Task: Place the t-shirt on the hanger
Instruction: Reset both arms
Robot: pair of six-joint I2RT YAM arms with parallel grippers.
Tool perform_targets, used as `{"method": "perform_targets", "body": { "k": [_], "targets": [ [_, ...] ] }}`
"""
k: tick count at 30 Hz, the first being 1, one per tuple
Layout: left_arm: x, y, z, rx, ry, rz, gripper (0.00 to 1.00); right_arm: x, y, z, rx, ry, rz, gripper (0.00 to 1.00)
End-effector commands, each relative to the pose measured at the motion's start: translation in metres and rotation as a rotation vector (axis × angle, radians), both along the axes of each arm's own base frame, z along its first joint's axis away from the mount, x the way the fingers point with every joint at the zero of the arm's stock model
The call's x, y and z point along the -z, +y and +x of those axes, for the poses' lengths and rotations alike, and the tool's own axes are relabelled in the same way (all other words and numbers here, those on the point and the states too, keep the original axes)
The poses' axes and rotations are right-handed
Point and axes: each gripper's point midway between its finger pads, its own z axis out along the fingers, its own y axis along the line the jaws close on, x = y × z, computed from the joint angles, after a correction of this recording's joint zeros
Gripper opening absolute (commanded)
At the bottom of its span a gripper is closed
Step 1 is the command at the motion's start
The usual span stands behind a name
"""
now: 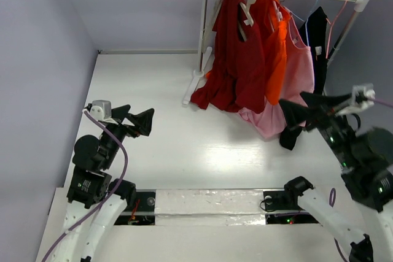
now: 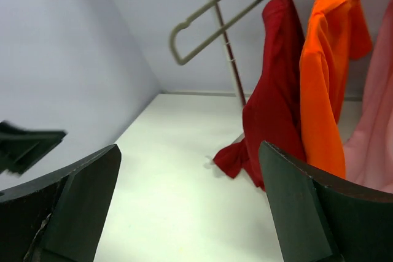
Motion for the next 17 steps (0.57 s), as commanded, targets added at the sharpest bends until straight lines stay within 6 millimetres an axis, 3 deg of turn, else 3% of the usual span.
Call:
{"method": "perform_targets", "body": {
  "k": [1, 3, 4, 6, 8, 11, 17],
  "targets": [
    [-0.022, 0.006, -0.004, -0.021, -0.107, -0.017, 0.99, 0.012, 0.002, -0.04, -0.108, -0.047, 0.024, 1.0],
    [-0.024, 0.009, -0.005, -0.035, -0.118, -0.017, 0.99, 0.018, -0.014, -0.061, -0.08, -0.079, 0.048, 1.0],
    [-0.026, 0.01, -0.007, -0.037, -0.129, -0.021, 0.99, 0.033, -0.017, -0.061, -0.065, -0.052, 0.04, 1.0],
    [-0.026, 0.012, -0.007, -0.048, -0.137, -0.026, 0.99, 0.041, -0.031, -0.074, -0.027, -0.07, 0.076, 1.0],
    [-0.027, 0.014, -0.008, -0.06, -0.146, -0.029, 0.99, 0.061, -0.036, -0.07, 0.005, -0.036, 0.083, 1.0],
    [-0.026, 0.015, -0.007, -0.068, -0.139, -0.025, 0.99, 0.073, -0.04, -0.074, 0.02, -0.034, 0.093, 1.0],
    [-0.022, 0.015, -0.006, -0.068, -0.131, -0.02, 0.99, 0.075, -0.038, -0.072, 0.012, -0.025, 0.092, 1.0]
  ]
}}
